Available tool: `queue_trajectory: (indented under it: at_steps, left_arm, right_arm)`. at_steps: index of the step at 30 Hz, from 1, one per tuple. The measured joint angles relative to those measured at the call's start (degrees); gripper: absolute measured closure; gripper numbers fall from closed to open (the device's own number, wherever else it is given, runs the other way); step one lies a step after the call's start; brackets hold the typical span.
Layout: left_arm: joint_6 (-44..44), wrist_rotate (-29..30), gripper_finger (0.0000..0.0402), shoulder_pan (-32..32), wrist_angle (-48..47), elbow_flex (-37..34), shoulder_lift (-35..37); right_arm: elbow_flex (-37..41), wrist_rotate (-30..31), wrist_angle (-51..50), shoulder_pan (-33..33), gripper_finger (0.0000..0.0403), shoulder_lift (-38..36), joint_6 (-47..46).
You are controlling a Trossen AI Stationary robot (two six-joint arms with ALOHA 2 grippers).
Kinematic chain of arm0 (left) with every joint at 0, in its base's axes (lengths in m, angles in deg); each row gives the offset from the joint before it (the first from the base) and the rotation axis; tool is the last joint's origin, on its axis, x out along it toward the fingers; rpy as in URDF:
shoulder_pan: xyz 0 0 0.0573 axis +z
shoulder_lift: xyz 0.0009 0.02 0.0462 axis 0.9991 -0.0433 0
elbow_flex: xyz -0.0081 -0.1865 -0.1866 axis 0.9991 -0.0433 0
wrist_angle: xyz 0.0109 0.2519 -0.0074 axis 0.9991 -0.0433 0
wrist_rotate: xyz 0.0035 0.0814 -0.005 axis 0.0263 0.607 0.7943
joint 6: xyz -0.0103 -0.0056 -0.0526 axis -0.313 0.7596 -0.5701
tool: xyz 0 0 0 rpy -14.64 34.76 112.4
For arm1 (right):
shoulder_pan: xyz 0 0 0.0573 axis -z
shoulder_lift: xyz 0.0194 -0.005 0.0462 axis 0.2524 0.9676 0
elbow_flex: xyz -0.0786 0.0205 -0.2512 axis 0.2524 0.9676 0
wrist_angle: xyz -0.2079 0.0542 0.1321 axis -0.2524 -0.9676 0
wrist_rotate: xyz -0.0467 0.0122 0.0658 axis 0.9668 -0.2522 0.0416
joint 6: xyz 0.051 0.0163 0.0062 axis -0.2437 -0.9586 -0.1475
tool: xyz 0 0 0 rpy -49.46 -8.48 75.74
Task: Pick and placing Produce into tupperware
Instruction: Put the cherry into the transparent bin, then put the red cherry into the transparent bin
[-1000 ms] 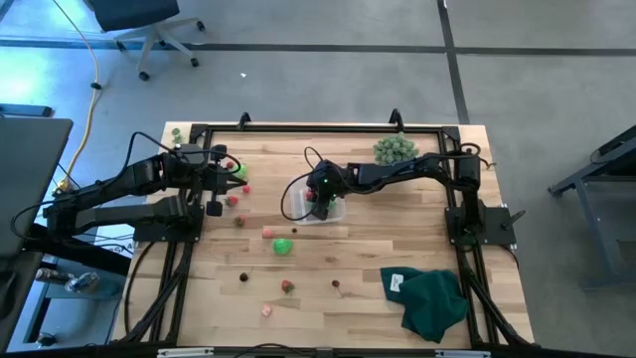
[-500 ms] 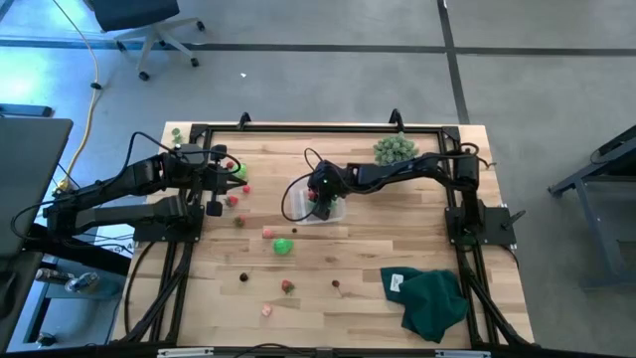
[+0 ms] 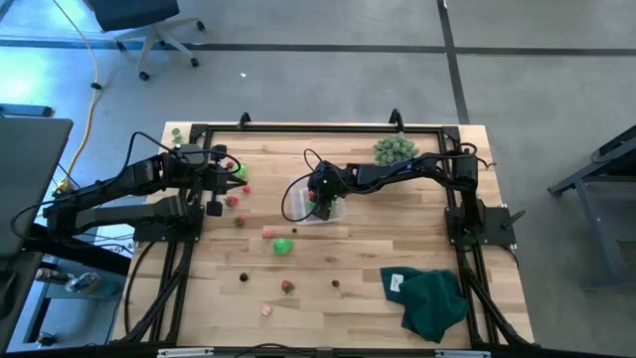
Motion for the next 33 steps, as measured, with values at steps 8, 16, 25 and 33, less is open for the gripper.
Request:
queue_trajectory:
  at_steps: [8, 16, 25, 33]
  left_arm:
    - [0.0, 0.0, 0.0401, 0.0, 0.0, 0.0, 0.0]
    - [0.0, 0.0, 0.0401, 0.0, 0.0, 0.0, 0.0]
    - [0.0, 0.0, 0.0401, 0.0, 0.0, 0.0, 0.0]
    - [0.0, 0.0, 0.0401, 0.0, 0.0, 0.0, 0.0]
  right_arm:
    - [0.0, 0.0, 0.0, 0.0, 0.0248, 0.0, 0.8]
    - [0.0, 0.7, 0.9, -0.1, 0.0234, 0.0, 1.6]
    - [0.1, -0.9, 1.0, -2.6, 0.0234, -5.8, 2.1]
    - [0.1, 6.9, 0.3, -11.1, 0.0234, -14.1, 3.3]
